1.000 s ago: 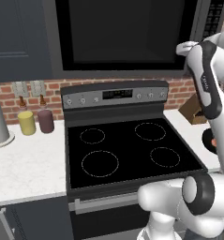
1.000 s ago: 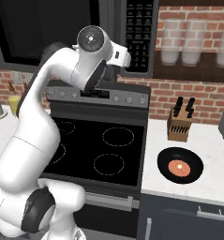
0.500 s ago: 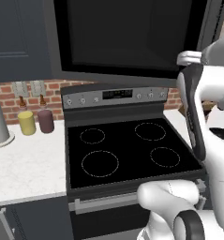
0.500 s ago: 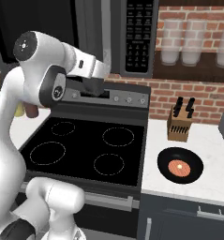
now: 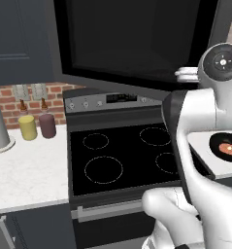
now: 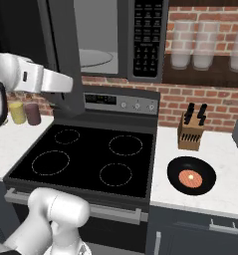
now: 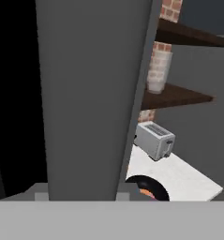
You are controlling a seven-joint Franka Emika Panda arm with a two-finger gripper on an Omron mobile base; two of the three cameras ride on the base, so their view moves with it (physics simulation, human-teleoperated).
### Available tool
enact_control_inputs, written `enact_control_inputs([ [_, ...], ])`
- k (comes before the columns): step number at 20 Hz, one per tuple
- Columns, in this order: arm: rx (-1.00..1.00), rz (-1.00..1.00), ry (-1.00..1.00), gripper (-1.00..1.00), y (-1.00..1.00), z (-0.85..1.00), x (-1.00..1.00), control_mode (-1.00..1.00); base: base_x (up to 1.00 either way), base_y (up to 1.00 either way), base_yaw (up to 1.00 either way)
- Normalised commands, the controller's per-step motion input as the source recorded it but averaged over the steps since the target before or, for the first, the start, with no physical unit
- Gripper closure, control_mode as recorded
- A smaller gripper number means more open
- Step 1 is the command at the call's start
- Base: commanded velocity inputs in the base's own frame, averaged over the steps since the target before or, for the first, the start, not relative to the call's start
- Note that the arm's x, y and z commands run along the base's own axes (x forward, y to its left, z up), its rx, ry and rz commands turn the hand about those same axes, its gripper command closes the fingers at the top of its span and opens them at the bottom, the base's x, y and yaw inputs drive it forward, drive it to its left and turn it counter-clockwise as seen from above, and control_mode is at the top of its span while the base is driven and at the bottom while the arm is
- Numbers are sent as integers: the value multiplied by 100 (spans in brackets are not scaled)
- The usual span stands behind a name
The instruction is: Open the microwave, place the bowl with waffle inside the microwave, then close the microwave door and turn it on.
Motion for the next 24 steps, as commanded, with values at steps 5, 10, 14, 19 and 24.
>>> enact_control_inputs([
  [5, -15, -12, -7, 100, 66, -7, -100, -100, 0, 0, 0],
  [10, -14, -14, -16, 100, 84, -21, -100, -100, 0, 0, 0],
  [14, -12, -21, -8, 100, 97, -21, -91, -100, 0, 0, 0],
  [19, -14, -26, -1, -100, 100, -33, -30, -100, 0, 0, 0],
  [24, -8, -18, 1, -100, 65, -35, 11, -100, 0, 0, 0],
])
